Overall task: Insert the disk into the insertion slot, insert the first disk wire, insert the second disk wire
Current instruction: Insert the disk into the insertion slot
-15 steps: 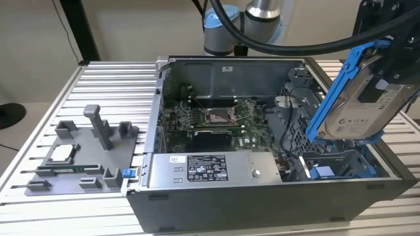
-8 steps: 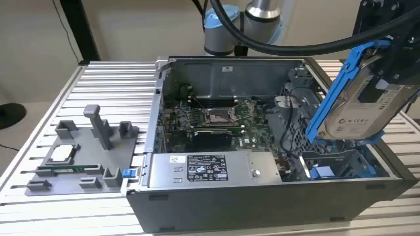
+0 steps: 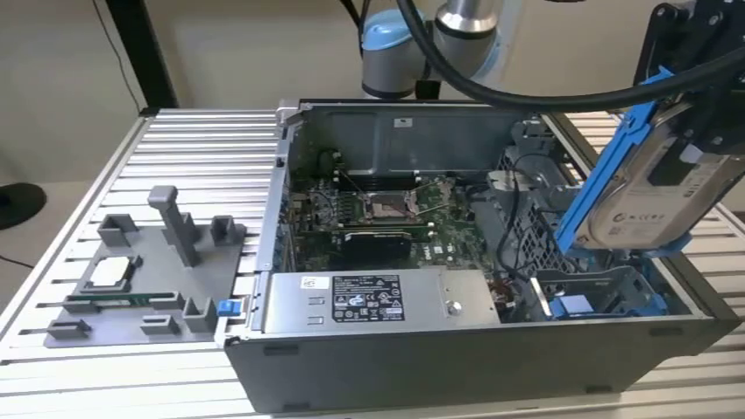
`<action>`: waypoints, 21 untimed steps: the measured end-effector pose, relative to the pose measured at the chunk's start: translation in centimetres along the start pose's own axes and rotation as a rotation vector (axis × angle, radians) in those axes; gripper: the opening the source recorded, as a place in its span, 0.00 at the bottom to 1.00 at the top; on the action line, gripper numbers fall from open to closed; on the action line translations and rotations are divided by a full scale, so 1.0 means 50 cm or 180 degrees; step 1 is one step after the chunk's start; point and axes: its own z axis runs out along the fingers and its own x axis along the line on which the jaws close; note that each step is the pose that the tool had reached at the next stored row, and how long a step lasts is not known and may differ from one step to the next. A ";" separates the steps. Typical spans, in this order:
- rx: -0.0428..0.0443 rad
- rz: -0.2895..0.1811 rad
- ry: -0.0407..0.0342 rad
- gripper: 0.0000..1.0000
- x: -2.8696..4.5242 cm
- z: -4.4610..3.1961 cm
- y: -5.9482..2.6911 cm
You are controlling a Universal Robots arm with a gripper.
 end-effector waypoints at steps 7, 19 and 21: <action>0.0004 -0.0002 0.0001 0.00 -0.001 0.023 -0.025; 0.0016 -0.0002 0.0000 0.00 0.003 0.066 -0.020; 0.0016 -0.0002 0.0001 0.00 0.003 0.066 -0.020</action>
